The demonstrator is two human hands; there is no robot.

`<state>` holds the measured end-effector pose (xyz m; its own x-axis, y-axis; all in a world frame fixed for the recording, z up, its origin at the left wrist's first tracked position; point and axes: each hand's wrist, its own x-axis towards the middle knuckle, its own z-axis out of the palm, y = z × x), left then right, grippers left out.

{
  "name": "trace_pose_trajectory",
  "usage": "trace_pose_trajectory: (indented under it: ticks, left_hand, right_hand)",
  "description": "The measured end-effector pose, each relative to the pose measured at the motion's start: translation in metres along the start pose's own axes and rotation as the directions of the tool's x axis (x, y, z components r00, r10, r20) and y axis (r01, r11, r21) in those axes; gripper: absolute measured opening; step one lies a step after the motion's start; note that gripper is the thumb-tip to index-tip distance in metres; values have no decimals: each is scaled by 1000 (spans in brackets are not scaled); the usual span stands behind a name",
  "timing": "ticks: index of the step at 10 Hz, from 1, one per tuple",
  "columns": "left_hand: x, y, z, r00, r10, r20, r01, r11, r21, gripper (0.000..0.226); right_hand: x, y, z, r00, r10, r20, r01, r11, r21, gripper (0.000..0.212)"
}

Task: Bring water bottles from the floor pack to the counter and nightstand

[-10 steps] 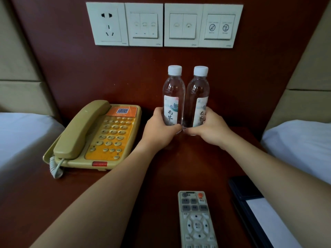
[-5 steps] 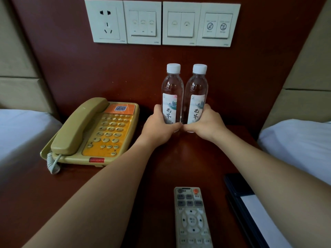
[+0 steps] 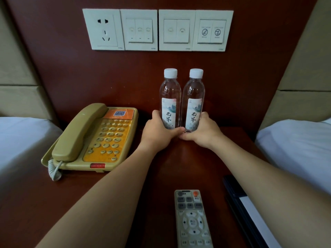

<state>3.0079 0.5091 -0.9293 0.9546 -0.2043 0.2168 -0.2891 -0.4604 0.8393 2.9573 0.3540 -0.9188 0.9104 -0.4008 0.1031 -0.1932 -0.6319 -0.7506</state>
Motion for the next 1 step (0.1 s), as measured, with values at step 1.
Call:
trace_pose_trajectory:
  ticks: [1]
  left_hand:
    - [-20,-1,3,999,-23,-38,20,998,-60,105]
  right_hand:
    - [-11,2,-2,999,30,37,-29,999,-17,111]
